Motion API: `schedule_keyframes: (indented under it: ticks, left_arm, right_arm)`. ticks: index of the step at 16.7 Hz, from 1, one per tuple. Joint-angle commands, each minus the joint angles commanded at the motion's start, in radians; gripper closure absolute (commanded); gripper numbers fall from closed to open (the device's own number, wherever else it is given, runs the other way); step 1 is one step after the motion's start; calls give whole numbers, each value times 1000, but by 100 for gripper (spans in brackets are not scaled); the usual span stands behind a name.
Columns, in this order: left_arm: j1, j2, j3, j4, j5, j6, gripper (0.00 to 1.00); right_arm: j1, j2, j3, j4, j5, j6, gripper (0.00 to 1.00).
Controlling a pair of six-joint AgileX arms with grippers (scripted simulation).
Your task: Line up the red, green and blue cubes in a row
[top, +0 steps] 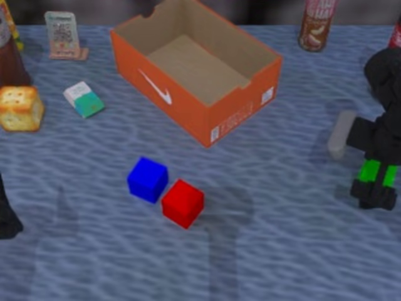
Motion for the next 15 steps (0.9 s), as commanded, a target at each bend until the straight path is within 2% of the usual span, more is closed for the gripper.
schedule_keyframes:
  ticks: [11,15]
  left_arm:
    - [0,0,0,0,0,0,0]
    - [0,0,0,0,0,0,0]
  right_arm:
    - [0,0,0,0,0,0,98]
    - [0,0,0,0,0,0,100]
